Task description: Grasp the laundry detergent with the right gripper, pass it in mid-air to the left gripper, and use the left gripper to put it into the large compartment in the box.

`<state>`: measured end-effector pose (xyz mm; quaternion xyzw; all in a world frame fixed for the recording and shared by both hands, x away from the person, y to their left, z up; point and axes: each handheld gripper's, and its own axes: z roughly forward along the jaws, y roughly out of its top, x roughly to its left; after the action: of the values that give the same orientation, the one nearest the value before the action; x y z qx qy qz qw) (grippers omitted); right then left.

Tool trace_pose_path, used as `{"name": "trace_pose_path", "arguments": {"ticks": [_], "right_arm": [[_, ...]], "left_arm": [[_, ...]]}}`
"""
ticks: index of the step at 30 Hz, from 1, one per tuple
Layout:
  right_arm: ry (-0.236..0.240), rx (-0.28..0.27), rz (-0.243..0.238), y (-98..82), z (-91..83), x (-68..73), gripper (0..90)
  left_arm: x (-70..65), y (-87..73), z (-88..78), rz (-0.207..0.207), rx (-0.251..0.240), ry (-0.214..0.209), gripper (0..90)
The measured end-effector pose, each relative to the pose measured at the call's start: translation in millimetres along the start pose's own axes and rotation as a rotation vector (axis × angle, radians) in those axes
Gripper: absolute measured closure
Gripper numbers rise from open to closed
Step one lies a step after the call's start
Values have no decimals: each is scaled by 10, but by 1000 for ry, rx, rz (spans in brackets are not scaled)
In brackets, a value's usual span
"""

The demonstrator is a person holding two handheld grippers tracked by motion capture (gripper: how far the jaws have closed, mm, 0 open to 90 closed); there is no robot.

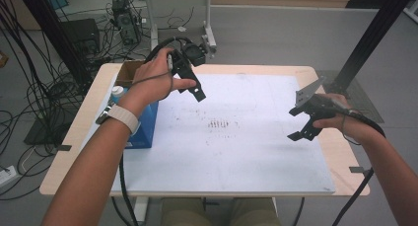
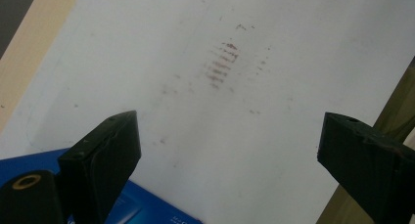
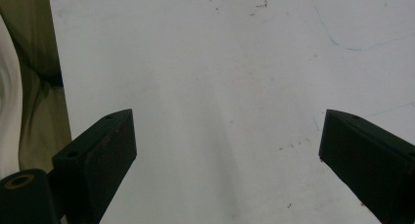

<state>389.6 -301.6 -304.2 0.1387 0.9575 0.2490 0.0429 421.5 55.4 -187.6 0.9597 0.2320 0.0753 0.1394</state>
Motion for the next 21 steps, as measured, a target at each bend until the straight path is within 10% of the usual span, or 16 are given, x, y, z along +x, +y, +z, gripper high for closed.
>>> {"name": "trace_pose_path", "arguments": {"ticks": [21], "right_arm": [[-4,-14,0,-2,-28,-5,71]], "left_arm": [[-173,218,295,98,51,-20,95]]}}
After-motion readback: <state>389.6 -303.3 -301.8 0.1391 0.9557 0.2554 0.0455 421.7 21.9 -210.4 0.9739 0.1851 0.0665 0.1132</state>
